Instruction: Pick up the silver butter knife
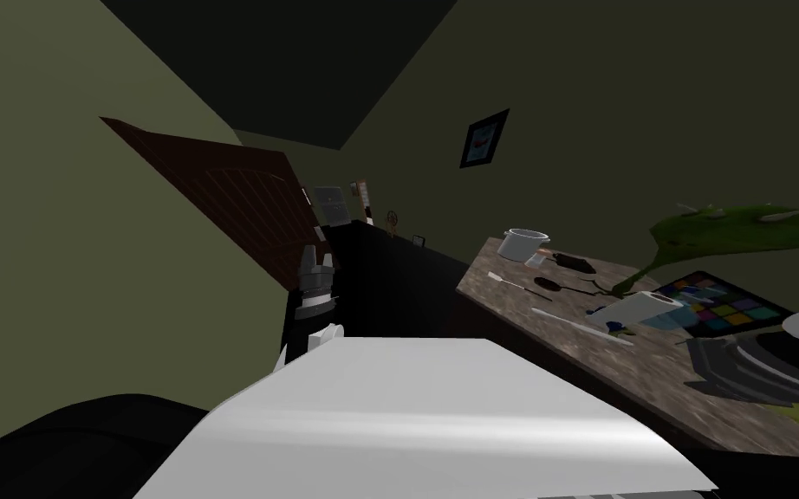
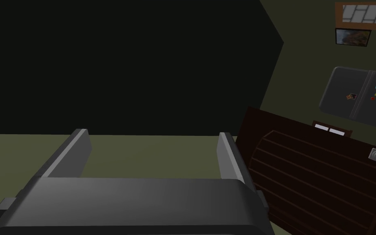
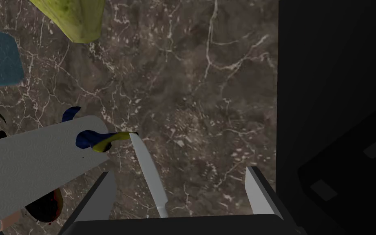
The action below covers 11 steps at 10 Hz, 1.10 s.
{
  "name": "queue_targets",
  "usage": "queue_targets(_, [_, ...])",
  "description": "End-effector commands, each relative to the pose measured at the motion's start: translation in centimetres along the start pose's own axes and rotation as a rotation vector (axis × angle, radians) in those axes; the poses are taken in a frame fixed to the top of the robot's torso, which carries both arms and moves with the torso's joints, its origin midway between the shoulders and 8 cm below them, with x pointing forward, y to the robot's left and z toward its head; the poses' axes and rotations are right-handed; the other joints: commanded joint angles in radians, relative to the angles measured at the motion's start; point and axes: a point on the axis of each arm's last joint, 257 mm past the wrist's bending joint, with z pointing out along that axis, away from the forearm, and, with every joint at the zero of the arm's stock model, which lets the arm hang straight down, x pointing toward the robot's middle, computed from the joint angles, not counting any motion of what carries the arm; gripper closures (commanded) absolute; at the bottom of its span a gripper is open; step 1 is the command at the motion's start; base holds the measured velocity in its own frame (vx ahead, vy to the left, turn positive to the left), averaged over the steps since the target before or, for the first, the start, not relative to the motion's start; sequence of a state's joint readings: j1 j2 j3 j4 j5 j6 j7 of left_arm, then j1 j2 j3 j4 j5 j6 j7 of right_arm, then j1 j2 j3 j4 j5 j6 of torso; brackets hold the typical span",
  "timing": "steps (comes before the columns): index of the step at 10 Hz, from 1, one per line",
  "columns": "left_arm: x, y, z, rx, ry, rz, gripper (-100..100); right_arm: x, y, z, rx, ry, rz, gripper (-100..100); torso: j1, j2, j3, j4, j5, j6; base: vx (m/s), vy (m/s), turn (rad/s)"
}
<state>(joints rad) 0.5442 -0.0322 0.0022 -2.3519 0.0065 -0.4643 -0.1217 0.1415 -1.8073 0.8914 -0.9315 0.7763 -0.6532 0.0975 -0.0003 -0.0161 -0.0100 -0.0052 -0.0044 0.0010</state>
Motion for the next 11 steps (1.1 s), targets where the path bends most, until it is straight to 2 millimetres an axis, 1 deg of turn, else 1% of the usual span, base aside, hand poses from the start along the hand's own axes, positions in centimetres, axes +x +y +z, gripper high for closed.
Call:
queue_targets(1, [0.0,0.0,0.0,0.0,0.0,0.0,0,-0.5,1.6,1.4,-0.03,-0.01,-0.013,-100,0.0,0.0,0.0,0.0,0.0,0.0,0.247,-0.017,0.114])
queue_targets(2, [0.0,0.0,0.0,0.0,0.0,0.0,0,-0.8,2.5,2.0,-0.045,-0.015,-0.019,-100,-0.001,-0.002,-0.001,-0.001,0.0,0.0,0.149,-0.035,0.085])
queue_targets(4, [0.0,0.0,0.0,0.0,0.0,0.0,0,-2.0,5.6,4.2,-0.1,-0.037,-0.046,-100,-0.003,0.005,0.003,0.001,-0.001,0.0,0.123,-0.045,0.163])
queue_targets(5, [0.0,0.0,0.0,0.0,0.0,0.0,0,-2.6,7.2,5.2,-0.128,-0.05,-0.059,-100,-0.003,0.005,0.003,0.001,-0.001,0.0,0.183,-0.048,0.177])
queue_targets(6, [0.0,0.0,0.0,0.0,0.0,0.0,0,-2.6,7.2,5.2,-0.128,-0.05,-0.059,-100,-0.003,0.003,0.001,0.0,-0.001,0.0,0.118,-0.045,0.064])
queue_targets(7, [0.0,0.0,0.0,0.0,0.0,0.0,0,-2.5,6.9,5.1,-0.124,-0.048,-0.059,-100,-0.002,0.006,0.003,0.001,0.0,0.001,0.036,-0.019,0.007])
queue_targets(8, [0.0,0.0,0.0,0.0,0.0,0.0,0,-2.5,7.0,5.1,-0.124,-0.048,-0.058,0,-0.001,0.01,0.006,0.002,0.0,0.001,0.01,-0.004,0.003])
queue_targets(9, [0.0,0.0,0.0,0.0,0.0,0.0,0,-2.4,7.7,6.2,-0.12,-0.05,-0.053,-100,0.001,0.013,0.007,0.003,0.0,0.002,0.008,-0.018,0.039])
queue_targets(10, [0.0,0.0,0.0,0.0,0.0,0.0,0,-2.3,8.1,6.8,-0.118,-0.05,-0.05,-100,0.0,0.014,0.008,0.003,0.0,0.002,0.001,-0.029,0.044])
queue_targets(11, [0.0,0.0,0.0,0.0,0.0,0.0,0,-2.5,7.7,6.3,-0.121,-0.05,-0.051,-100,-0.001,0.015,0.008,0.003,0.0,0.002,-0.001,-0.014,0.008])
